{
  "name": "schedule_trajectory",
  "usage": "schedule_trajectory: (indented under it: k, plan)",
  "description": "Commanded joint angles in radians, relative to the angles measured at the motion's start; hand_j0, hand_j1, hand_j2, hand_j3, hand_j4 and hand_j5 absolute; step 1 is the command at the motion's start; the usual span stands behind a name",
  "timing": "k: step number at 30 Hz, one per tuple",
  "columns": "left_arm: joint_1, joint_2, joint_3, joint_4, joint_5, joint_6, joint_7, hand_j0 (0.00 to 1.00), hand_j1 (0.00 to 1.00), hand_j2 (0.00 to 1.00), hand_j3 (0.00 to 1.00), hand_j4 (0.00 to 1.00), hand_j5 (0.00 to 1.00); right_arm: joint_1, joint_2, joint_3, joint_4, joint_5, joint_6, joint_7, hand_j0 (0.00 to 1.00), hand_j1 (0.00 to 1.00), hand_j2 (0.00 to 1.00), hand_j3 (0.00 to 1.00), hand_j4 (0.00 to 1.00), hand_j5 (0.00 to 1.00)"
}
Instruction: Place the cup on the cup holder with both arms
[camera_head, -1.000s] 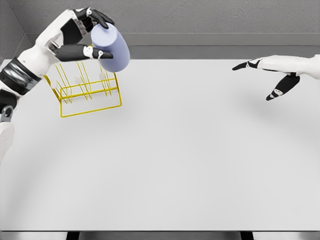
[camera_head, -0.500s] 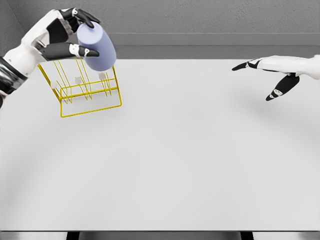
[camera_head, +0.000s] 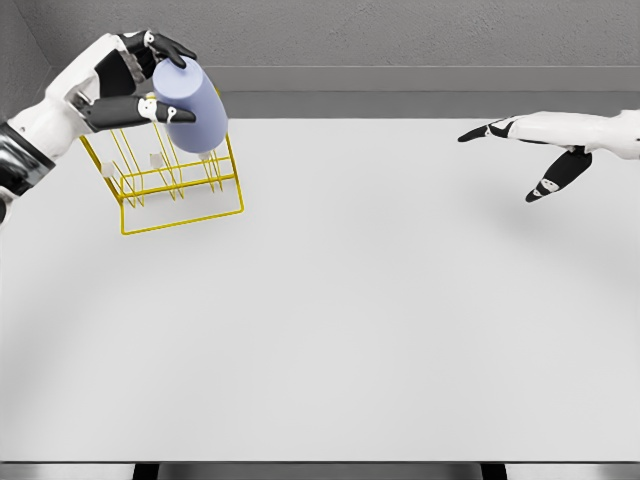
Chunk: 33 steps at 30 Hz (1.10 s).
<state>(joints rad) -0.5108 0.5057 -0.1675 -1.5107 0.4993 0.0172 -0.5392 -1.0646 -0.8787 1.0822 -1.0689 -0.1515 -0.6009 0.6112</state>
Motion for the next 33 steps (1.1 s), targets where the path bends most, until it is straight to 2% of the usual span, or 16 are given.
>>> schedule_trajectory:
  k: [1, 33]
  plan:
    - [0.002, 0.001, -0.001, 0.0, 0.005, 0.001, 0.001, 0.39, 0.39, 0.39, 0.39, 0.39, 0.39, 0.0, 0.001, -0.001, 0.0, -0.007, 0.003, 0.0, 1.0, 1.0, 1.0, 1.0, 1.0, 1.0]
    - [0.006, 0.027, 0.0, 0.014, 0.008, 0.015, -0.001, 0.39, 0.39, 0.39, 0.39, 0.39, 0.39, 0.0, 0.014, -0.001, 0.0, -0.007, 0.003, 0.0, 1.0, 1.0, 1.0, 1.0, 1.0, 1.0]
